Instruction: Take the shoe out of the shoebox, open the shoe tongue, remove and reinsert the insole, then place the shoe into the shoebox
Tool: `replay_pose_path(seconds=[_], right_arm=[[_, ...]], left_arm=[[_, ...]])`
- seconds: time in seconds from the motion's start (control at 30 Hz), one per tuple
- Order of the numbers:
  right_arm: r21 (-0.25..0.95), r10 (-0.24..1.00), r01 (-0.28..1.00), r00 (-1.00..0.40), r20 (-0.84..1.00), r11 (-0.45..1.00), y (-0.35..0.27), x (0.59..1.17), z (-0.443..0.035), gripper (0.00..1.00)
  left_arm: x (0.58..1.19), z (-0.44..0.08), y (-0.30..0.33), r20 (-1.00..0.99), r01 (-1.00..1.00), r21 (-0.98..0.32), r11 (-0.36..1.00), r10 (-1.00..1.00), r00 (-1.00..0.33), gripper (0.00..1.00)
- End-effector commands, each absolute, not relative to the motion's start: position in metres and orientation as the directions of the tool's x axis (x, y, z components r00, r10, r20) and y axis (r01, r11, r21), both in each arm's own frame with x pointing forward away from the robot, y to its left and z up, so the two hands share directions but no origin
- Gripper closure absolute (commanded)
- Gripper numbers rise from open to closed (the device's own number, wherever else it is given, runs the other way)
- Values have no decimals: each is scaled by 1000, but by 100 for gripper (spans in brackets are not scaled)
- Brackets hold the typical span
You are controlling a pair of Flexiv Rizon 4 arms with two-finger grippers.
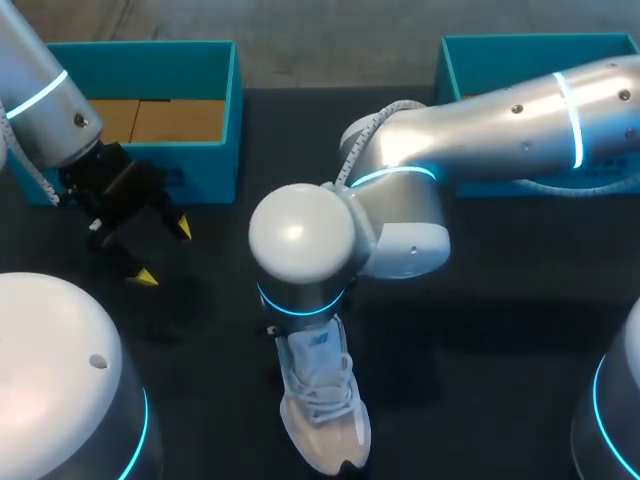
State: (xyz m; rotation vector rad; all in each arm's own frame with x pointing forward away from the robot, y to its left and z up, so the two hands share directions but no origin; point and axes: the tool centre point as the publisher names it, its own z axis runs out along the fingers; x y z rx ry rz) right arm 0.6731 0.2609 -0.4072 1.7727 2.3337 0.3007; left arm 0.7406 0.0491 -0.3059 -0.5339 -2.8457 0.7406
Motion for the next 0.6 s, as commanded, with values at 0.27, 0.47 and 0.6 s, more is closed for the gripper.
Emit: replay_pose_path(seconds=[0.27, 0.47, 0.6], right_arm=[[266, 997, 961, -73, -29, 78, 266, 668, -381, 100], [218, 993, 969, -100, -64, 112, 262, 667, -368, 100], [179, 992, 977, -102, -80, 115, 256, 666, -363, 100]], left_arm=[[739, -306, 49, 55, 301, -494, 815, 376, -925, 0], [739, -306, 49, 55, 301, -494, 815, 376, -925, 0], [739, -306, 49, 55, 301, -494, 815, 376, -925, 0]])
